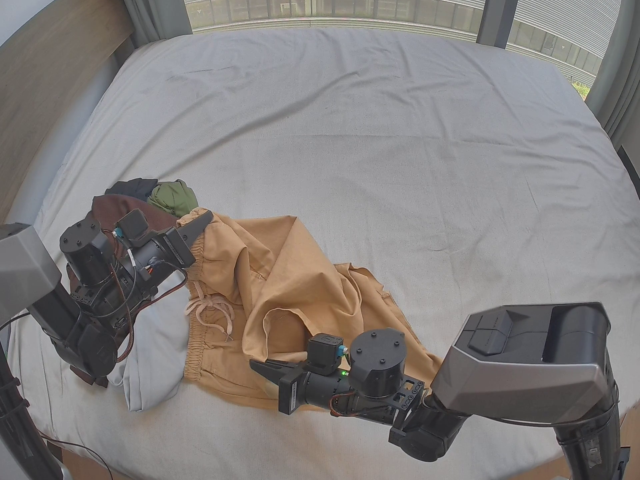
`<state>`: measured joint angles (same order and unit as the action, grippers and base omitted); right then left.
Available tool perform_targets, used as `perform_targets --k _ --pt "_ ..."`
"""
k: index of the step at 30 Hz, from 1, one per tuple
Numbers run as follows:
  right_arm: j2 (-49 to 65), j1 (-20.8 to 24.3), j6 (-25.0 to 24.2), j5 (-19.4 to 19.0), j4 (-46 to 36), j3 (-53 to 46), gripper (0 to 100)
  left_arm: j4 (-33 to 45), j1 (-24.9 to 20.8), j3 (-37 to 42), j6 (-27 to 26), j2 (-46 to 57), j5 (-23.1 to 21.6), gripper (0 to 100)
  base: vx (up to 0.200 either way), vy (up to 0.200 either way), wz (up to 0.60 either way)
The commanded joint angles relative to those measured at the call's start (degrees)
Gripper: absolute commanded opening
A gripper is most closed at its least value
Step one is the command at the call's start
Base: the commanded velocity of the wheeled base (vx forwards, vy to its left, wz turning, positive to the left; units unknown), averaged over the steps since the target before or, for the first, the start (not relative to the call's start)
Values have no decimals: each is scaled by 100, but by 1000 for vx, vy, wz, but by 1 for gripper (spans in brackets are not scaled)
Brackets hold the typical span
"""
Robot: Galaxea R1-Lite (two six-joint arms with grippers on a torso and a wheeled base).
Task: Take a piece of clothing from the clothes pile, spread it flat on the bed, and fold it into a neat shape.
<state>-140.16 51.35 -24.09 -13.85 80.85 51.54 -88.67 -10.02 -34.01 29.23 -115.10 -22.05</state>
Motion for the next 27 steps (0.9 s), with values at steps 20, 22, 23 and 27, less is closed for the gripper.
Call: perform_targets --k 20,22,23,27 --pt "2106 -2094 -571 -496 757 -2060 0 -1 35 9 3 -21 8 0 0 0 0" --pt "2098 -2322 -571 -549 757 -2140 0 -10 35 0 3 -74 8 0 0 0 0" --pt "2106 -2428 -571 -601 757 -2175 0 -10 35 -9 3 -82 8 0 0 0 0" --pt "2247 -2823 -579 -856 748 -2324 0 -1 35 -9 3 -82 8 0 0 0 0"
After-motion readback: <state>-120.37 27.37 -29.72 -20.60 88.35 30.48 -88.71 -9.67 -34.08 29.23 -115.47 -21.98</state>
